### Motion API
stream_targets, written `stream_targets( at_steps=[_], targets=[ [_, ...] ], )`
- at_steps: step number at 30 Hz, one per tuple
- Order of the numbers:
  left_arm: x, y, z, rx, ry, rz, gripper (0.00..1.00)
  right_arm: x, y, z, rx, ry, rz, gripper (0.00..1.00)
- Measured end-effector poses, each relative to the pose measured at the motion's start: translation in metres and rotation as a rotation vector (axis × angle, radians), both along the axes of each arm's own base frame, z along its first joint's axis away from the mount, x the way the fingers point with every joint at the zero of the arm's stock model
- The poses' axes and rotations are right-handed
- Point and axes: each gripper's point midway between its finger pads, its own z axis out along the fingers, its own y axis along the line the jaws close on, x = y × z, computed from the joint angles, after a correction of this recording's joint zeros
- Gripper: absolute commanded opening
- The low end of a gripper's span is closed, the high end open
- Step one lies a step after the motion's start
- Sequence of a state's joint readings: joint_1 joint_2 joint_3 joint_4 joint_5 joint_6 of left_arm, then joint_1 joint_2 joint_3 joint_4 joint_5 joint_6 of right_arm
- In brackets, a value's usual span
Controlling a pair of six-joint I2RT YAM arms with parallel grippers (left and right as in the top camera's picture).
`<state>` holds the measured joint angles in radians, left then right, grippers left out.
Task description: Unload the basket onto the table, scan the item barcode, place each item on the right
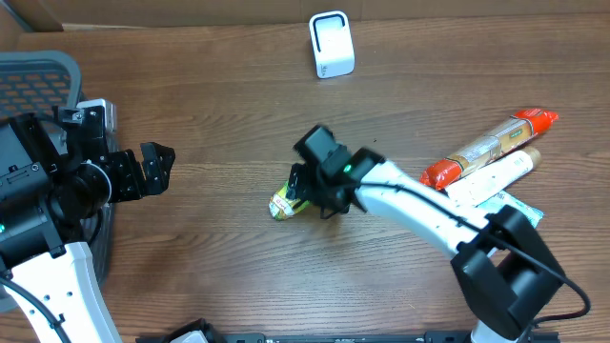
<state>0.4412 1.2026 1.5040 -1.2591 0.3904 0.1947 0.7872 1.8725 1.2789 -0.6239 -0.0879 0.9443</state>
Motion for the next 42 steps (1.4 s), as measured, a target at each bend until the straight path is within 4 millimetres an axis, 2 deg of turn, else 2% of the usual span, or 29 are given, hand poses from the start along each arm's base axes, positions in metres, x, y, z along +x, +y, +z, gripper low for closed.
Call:
stream_targets(
  at_steps=[8, 13, 18, 23, 25, 27, 30, 34, 37, 41, 42],
  targets=[
    [0.0, 0.0, 0.0, 0.0, 0.0, 0.0, 1.0, 0.004, 0.015, -0.02, -0.003, -0.09, -0.086, 0.59],
    [0.0, 0.0, 0.0, 0.0, 0.0, 0.0, 0.99, 0.008, 0.015, -0.041, -0.025, -0.081, -0.103, 0.34],
    [0.0, 0.0, 0.0, 0.0, 0.0, 0.0, 1.0, 0.009, 0.016, -0.037, -0.027, -0.101, -0.062, 0.05],
    [0.0, 0.0, 0.0, 0.0, 0.0, 0.0, 1.0, 0.008, 0.011, -0.034, -0.037, -0.09, 0.055, 0.04],
    [0.0, 0.0, 0.0, 0.0, 0.0, 0.0, 1.0, 0.009, 0.01, -0.026, -0.02, -0.082, 0.135, 0.04],
    [0.0, 0.0, 0.0, 0.0, 0.0, 0.0, 1.0, 0.003, -0.003, -0.024, -0.044, -0.047, 0.229, 0.04],
    [0.0, 0.0, 0.0, 0.0, 0.0, 0.0, 0.99, -0.011, -0.037, -0.022, -0.118, 0.052, 0.297, 0.04],
    [0.0, 0.0, 0.0, 0.0, 0.0, 0.0, 1.0, -0.026, -0.104, -0.013, -0.382, 0.167, 0.29, 0.04],
    [0.0, 0.0, 0.0, 0.0, 0.0, 0.0, 1.0, -0.024, -0.144, -0.008, -0.591, 0.158, 0.281, 0.04],
    [0.0, 0.0, 0.0, 0.0, 0.0, 0.0, 1.0, -0.027, -0.166, -0.001, -0.732, 0.156, 0.305, 0.04],
    [0.0, 0.0, 0.0, 0.0, 0.0, 0.0, 1.0, -0.029, -0.168, -0.001, -0.75, 0.16, 0.312, 0.11]
  ],
)
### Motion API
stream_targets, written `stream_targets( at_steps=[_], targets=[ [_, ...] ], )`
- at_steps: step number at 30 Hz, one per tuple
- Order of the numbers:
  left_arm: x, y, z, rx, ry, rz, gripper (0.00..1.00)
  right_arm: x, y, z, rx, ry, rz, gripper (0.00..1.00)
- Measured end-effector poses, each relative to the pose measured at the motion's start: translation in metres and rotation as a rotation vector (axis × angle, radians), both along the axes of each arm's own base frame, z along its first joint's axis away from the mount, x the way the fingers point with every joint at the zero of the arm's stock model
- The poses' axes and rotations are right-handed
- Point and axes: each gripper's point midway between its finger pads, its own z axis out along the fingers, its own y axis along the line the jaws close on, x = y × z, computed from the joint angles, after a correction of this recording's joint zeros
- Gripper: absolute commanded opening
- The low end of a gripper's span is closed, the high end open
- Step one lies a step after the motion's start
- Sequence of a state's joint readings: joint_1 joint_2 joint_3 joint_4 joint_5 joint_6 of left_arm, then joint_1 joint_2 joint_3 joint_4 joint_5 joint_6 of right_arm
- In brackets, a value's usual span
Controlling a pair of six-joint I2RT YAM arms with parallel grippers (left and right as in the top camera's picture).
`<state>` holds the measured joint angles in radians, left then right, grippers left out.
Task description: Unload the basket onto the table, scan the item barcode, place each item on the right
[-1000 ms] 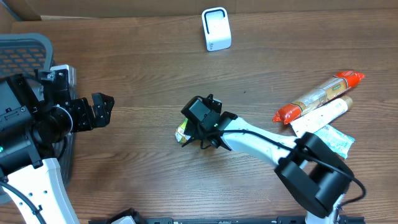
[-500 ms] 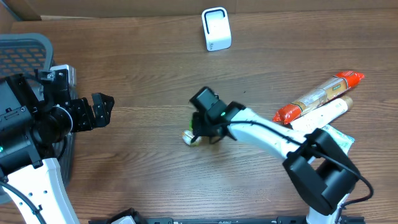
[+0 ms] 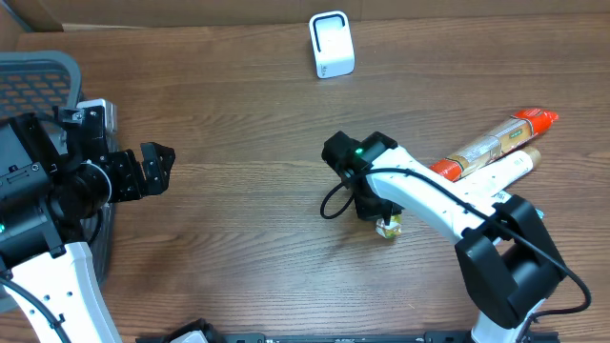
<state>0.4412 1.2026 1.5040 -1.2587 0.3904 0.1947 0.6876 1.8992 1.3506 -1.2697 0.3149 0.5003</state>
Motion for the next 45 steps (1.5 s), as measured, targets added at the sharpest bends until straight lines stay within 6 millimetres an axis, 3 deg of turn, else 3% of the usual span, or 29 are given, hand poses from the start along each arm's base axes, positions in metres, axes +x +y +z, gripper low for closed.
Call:
stream_targets(
  at_steps=[3, 6, 8, 10, 12, 16, 20, 24, 27, 32, 35, 39, 45],
  targets=[
    [0.0, 0.0, 0.0, 0.0, 0.0, 0.0, 1.0, 0.0, 0.006, -0.008, -0.009, 0.012, 0.028, 0.36],
    [0.0, 0.0, 0.0, 0.0, 0.0, 0.0, 1.0, 0.002, 0.032, -0.02, 0.062, 0.014, 0.1, 0.52],
    [0.0, 0.0, 0.0, 0.0, 0.0, 0.0, 1.0, 0.0, 0.06, -0.024, 0.143, 0.004, 0.156, 0.75],
    [0.0, 0.0, 0.0, 0.0, 0.0, 0.0, 0.99, -0.005, 0.092, -0.025, 0.228, -0.008, 0.218, 0.87],
    [0.0, 0.0, 0.0, 0.0, 0.0, 0.0, 1.0, -0.018, 0.121, -0.024, 0.295, -0.007, 0.288, 0.93],
    [0.0, 0.0, 0.0, 0.0, 0.0, 0.0, 1.0, -0.043, 0.148, -0.024, 0.341, 0.022, 0.351, 0.96],
    [0.0, 0.0, 0.0, 0.0, 0.0, 0.0, 0.99, -0.041, 0.142, -0.022, 0.345, 0.031, 0.271, 0.96],
    [0.0, 0.0, 0.0, 0.0, 0.0, 0.0, 0.99, -0.012, 0.12, -0.007, 0.367, -0.002, 0.129, 0.93],
    [0.0, 0.0, 0.0, 0.0, 0.0, 0.0, 1.0, 0.01, 0.09, 0.016, 0.385, -0.037, 0.022, 0.9],
    [0.0, 0.0, 0.0, 0.0, 0.0, 0.0, 1.0, 0.031, 0.052, 0.044, 0.444, -0.064, -0.089, 0.89],
    [0.0, 0.0, 0.0, 0.0, 0.0, 0.0, 1.0, 0.032, 0.053, 0.037, 0.494, -0.044, -0.094, 0.87],
    [0.0, 0.0, 0.0, 0.0, 0.0, 0.0, 0.99, 0.015, 0.06, 0.014, 0.537, 0.02, -0.082, 0.8],
    [0.0, 0.0, 0.0, 0.0, 0.0, 0.0, 1.0, 0.0, 0.062, -0.016, 0.572, 0.048, -0.1, 0.54]
  ],
)
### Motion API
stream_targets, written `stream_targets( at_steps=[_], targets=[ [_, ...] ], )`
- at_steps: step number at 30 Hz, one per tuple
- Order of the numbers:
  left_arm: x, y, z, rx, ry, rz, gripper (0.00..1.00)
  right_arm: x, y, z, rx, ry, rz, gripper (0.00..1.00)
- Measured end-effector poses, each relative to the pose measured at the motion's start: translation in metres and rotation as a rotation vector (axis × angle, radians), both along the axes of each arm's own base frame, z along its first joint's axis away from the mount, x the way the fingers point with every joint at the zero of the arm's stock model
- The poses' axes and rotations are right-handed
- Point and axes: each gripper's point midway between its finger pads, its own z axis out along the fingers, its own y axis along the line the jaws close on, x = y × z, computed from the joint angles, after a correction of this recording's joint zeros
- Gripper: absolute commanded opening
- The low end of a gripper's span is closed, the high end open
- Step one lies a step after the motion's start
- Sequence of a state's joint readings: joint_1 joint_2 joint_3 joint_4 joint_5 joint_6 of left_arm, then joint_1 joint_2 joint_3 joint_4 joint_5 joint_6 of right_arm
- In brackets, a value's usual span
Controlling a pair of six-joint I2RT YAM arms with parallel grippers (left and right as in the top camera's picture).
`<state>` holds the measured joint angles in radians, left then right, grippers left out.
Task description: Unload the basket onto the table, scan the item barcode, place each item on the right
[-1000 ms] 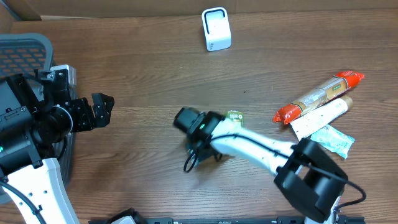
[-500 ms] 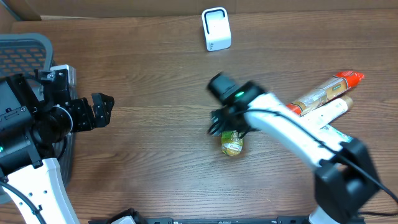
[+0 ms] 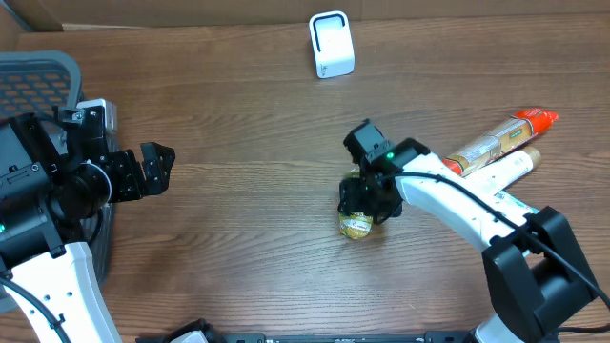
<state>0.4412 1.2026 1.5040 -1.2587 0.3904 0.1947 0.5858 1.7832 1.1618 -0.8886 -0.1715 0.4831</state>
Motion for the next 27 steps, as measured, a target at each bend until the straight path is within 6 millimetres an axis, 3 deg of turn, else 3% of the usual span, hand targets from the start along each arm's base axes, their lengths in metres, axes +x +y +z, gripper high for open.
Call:
stream_targets(
  at_steps=[2, 9, 17, 23, 27],
  targets=[
    [0.0, 0.0, 0.0, 0.0, 0.0, 0.0, 1.0, 0.0, 0.0, -0.006, 0.004, -0.006, -0.008, 0.39],
    [0.0, 0.0, 0.0, 0.0, 0.0, 0.0, 1.0, 0.004, -0.001, -0.009, 0.0, -0.03, -0.022, 0.04],
    [0.0, 0.0, 0.0, 0.0, 0.0, 0.0, 1.0, 0.004, -0.011, -0.003, -0.058, -0.036, 0.024, 0.04],
    [0.0, 0.0, 0.0, 0.0, 0.001, 0.0, 0.99, 0.008, -0.052, 0.03, -0.36, -0.088, 0.039, 0.04],
    [0.0, 0.0, 0.0, 0.0, 0.0, 0.0, 1.0, 0.02, -0.056, 0.048, -0.515, -0.229, 0.056, 0.04]
  ],
)
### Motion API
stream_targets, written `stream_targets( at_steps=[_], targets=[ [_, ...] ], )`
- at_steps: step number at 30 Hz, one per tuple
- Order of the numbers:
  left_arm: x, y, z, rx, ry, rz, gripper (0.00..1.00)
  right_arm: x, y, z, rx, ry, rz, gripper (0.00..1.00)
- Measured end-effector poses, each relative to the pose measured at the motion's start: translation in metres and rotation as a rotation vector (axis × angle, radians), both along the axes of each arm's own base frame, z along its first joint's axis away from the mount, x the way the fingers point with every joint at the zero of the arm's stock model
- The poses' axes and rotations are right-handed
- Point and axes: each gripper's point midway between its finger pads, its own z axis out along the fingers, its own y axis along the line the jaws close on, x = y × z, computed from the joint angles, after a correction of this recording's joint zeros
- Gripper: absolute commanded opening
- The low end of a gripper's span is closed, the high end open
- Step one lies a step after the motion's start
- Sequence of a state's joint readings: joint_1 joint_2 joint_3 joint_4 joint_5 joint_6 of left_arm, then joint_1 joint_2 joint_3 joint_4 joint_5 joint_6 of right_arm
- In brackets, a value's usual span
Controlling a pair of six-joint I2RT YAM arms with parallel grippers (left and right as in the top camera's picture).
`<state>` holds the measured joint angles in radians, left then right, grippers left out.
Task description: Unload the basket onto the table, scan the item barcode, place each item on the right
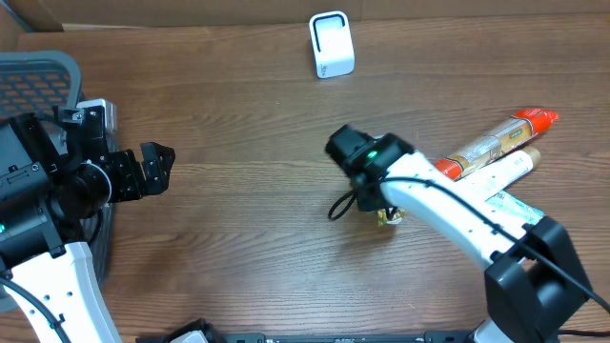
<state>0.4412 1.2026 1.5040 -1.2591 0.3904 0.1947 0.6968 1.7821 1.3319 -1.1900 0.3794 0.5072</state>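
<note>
Only a small yellow piece of the item [389, 219] shows in the overhead view, poking out under my right wrist at mid-table. My right gripper [383, 211] points down and is shut on it, with the fingers mostly hidden by the arm. A white barcode scanner [331, 44] stands upright at the far edge of the table, well away from the item. At the left, my left gripper [155, 168] hangs open and holds nothing.
An orange-red tube [491, 141], a white tube [498, 175] and a teal packet [522, 206] lie at the right, next to my right arm. A grey mesh basket [38, 76] stands at the far left behind the left arm.
My right gripper has turned and shifted slightly right. The item's round yellow end showed below the gripper before; now only a sliver shows under the wrist. The left arm is unchanged.
At first my right gripper was on the yellow-green item lying left of centre on the table. Then it held the item further right, near the tubes. After that the item's round end faced up, and now the item is tucked under the wrist again.
</note>
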Motion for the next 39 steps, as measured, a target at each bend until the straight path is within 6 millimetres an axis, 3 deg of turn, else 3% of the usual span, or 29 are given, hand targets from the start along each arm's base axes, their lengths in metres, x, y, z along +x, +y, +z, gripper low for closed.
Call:
stream_targets(
  at_steps=[3, 10, 12, 14, 15, 16, 18, 19, 20, 22, 26, 30, 36, 39],
  targets=[
    [0.0, 0.0, 0.0, 0.0, 0.0, 0.0, 0.99, 0.002, 0.003, -0.003, -0.085, -0.04, 0.026, 0.04],
    [0.0, 0.0, 0.0, 0.0, 0.0, 0.0, 1.0, 0.003, -0.002, -0.041, -0.273, -0.015, 0.068, 0.04],
    [0.0, 0.0, 0.0, 0.0, 0.0, 0.0, 1.0, 0.002, 0.016, -0.042, -0.254, -0.054, 0.112, 0.04],
    [0.0, 0.0, 0.0, 0.0, 0.0, 0.0, 1.0, -0.002, 0.05, -0.046, -0.185, -0.101, 0.18, 0.06],
    [0.0, 0.0, 0.0, 0.0, 0.0, 0.0, 1.0, -0.007, 0.071, -0.049, -0.137, -0.118, 0.217, 0.11],
    [0.0, 0.0, 0.0, 0.0, 0.0, 0.0, 0.99, -0.013, 0.085, -0.05, -0.109, -0.122, 0.253, 0.29],
    [0.0, 0.0, 0.0, 0.0, 0.0, 0.0, 1.0, -0.029, 0.115, -0.055, -0.038, -0.116, 0.323, 0.76],
    [0.0, 0.0, 0.0, 0.0, 0.0, 0.0, 1.0, -0.038, 0.126, -0.057, -0.011, -0.103, 0.351, 0.9],
    [0.0, 0.0, 0.0, 0.0, 0.0, 0.0, 1.0, -0.046, 0.135, -0.058, 0.015, -0.087, 0.375, 0.97],
    [0.0, 0.0, 0.0, 0.0, 0.0, 0.0, 1.0, -0.053, 0.139, -0.06, 0.031, -0.067, 0.384, 1.0],
    [0.0, 0.0, 0.0, 0.0, 0.0, 0.0, 1.0, -0.048, 0.128, -0.06, 0.042, -0.04, 0.315, 1.0],
    [0.0, 0.0, 0.0, 0.0, 0.0, 0.0, 0.99, -0.028, 0.116, -0.037, 0.109, -0.05, 0.224, 1.0],
    [0.0, 0.0, 0.0, 0.0, 0.0, 0.0, 0.99, 0.012, 0.103, 0.052, 0.339, -0.158, 0.167, 1.0],
    [0.0, 0.0, 0.0, 0.0, 0.0, 0.0, 1.0, 0.019, 0.086, 0.066, 0.386, -0.124, 0.207, 1.0]
  ],
)
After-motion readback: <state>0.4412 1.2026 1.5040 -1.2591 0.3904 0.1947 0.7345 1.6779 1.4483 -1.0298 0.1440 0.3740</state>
